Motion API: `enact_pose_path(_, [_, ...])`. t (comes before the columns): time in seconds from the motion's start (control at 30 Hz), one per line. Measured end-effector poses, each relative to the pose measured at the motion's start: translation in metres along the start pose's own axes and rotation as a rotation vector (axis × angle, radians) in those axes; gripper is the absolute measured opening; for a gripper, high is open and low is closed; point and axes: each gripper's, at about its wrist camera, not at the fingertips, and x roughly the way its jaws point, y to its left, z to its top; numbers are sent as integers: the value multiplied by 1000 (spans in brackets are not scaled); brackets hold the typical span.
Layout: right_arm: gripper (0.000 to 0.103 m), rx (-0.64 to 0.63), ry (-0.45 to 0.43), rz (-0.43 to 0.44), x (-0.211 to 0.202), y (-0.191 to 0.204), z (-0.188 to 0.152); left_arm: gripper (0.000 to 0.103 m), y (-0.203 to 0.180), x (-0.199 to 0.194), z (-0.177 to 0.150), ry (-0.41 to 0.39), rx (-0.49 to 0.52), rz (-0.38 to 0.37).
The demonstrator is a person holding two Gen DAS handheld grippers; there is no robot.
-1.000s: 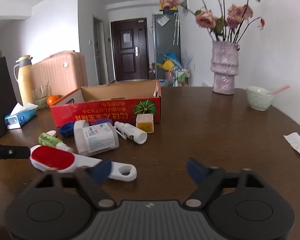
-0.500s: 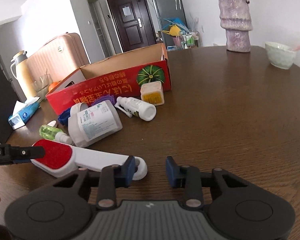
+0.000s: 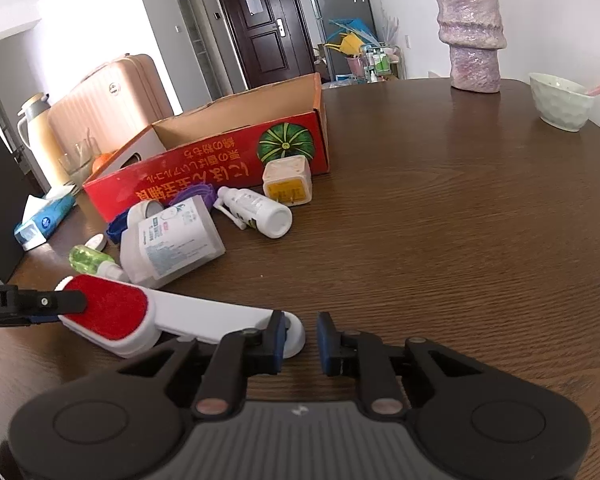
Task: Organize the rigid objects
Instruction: 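Lower the left tool onto the red-and-white lint brush and close, then carry the lint brush with the left tool over the cardboard box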
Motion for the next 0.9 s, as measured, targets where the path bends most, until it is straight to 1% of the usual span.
enact_pose_path(0.1, [19,10,2,6,1,-6,2,75,-2,4,3,1,8,9])
enact_pose_path(0.17, [19,4,1,-5,1,-8,3,72,-4,7,5,9,15,-1])
enact_pose_path(0.23, [19,12,2,-6,1,-10,4,65,-6,10,6,17,14,-20])
enact_pose_path(0.27, [19,20,7,-5,1,-12,5,64,-7,10,6,19,11,-32])
enact_pose_path(0.33, [18,54,7,8,0,-17,4,64,-9,11,5,17,7,-30])
enact_pose_path(0.4, [12,93,4,36,0,-21,2,64,-12,12,4,13,11,-30])
enact_pose_path(0.53, [12,104,1,29,-2,-22,2,63,-18,9,2,7,22,-19])
enact_pose_path(0.7, [12,95,-40,40,-17,-21,7,63,-24,-2,3,-26,24,-30])
enact_pose_path(0.9, [12,72,-113,60,-47,-13,18,63,-38,-32,7,-94,51,-47])
